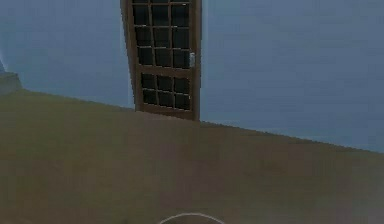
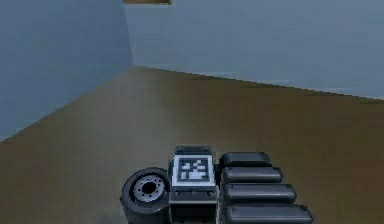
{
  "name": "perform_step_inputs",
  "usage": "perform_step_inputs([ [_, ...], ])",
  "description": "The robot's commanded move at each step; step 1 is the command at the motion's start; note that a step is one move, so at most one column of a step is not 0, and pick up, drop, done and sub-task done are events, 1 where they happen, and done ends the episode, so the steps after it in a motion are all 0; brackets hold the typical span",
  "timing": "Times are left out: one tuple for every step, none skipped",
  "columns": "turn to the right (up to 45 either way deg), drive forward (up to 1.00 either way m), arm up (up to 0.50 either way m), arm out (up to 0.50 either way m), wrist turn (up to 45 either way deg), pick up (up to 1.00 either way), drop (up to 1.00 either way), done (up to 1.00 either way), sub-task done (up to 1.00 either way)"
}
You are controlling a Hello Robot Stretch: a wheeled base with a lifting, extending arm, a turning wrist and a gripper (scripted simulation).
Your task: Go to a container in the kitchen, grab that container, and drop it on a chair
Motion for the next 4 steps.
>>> perform_step_inputs([
  [3.0,0.00,0.00,0.00,0.0,0.00,0.00,0.00,0.00],
  [-45.0,0.00,0.00,0.00,0.0,0.00,0.00,0.00,0.00],
  [-45.0,0.00,0.00,0.00,0.0,0.00,0.00,0.00,0.00],
  [-45.0,0.00,0.00,0.00,0.0,0.00,0.00,0.00,0.00],
])
